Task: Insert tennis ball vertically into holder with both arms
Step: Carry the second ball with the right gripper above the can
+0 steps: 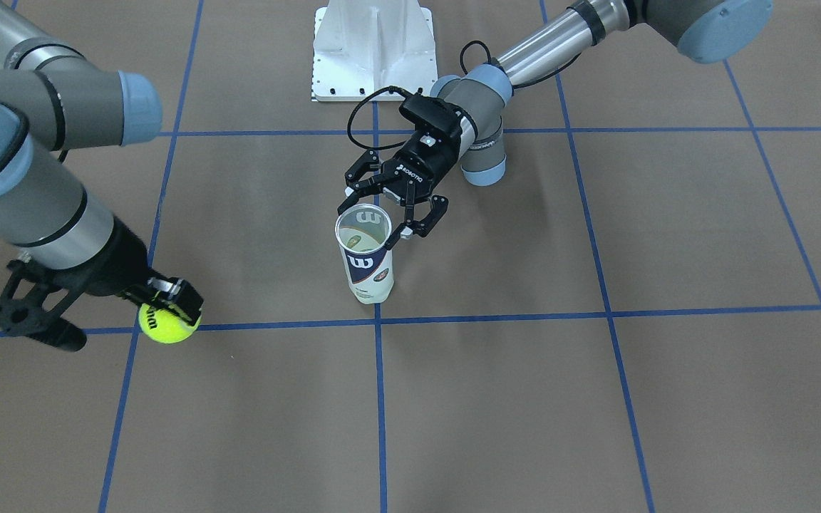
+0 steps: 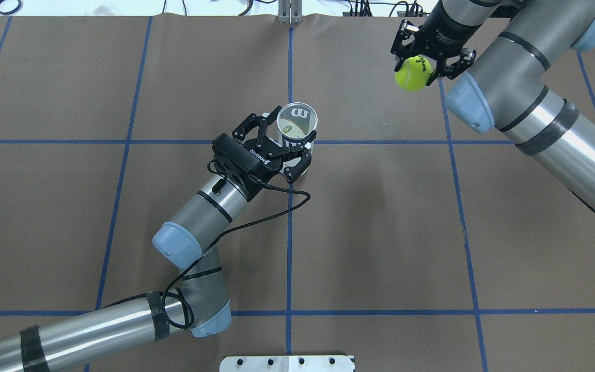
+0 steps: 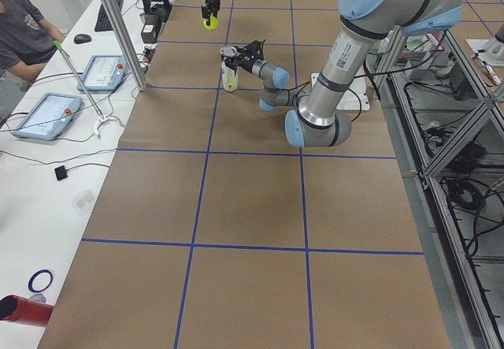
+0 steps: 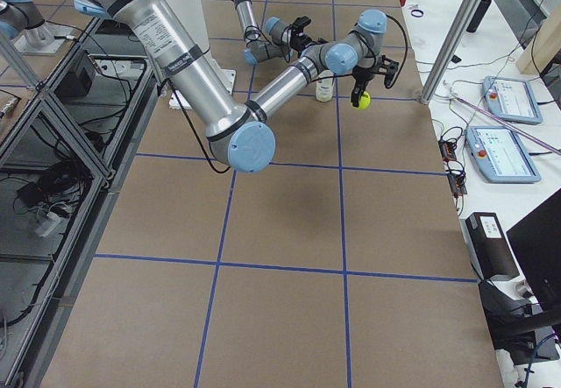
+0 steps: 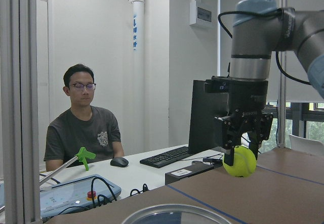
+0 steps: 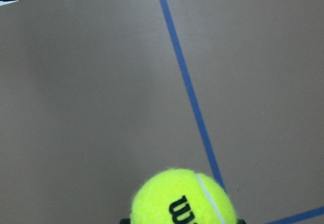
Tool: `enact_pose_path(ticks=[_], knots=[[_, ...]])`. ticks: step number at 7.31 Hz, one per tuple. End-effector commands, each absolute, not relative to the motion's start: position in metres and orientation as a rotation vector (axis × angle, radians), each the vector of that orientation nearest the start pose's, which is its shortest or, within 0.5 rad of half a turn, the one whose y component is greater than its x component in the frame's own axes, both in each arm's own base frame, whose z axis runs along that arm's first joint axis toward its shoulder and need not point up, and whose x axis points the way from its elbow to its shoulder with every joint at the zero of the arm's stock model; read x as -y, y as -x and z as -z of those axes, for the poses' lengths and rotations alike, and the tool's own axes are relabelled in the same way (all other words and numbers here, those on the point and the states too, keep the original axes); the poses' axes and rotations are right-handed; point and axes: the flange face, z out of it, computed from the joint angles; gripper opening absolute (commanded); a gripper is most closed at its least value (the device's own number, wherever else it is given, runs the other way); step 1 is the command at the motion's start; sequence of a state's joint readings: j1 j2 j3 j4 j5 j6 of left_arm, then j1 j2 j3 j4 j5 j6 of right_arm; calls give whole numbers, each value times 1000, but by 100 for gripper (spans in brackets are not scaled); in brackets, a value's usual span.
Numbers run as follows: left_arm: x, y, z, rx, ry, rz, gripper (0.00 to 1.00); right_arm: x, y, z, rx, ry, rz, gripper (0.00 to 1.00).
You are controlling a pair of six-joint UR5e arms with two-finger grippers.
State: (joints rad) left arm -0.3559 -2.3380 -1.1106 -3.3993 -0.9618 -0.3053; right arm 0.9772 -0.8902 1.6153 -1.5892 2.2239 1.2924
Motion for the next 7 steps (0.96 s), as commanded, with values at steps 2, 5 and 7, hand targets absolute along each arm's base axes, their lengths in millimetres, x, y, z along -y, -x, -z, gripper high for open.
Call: enact_pose_path(ticks=[2,5,7], knots=[[416,-577,-222,-1127,-1682,80,85,550,389,-138,1020,184,-447,0],[416,-577,-222,-1125,-1682,79,85,533,428,-82,1053,180,-475,0],[416,-577,-223,-1124,-1681,78,85,531,433,-82,1049,184,-470,0]])
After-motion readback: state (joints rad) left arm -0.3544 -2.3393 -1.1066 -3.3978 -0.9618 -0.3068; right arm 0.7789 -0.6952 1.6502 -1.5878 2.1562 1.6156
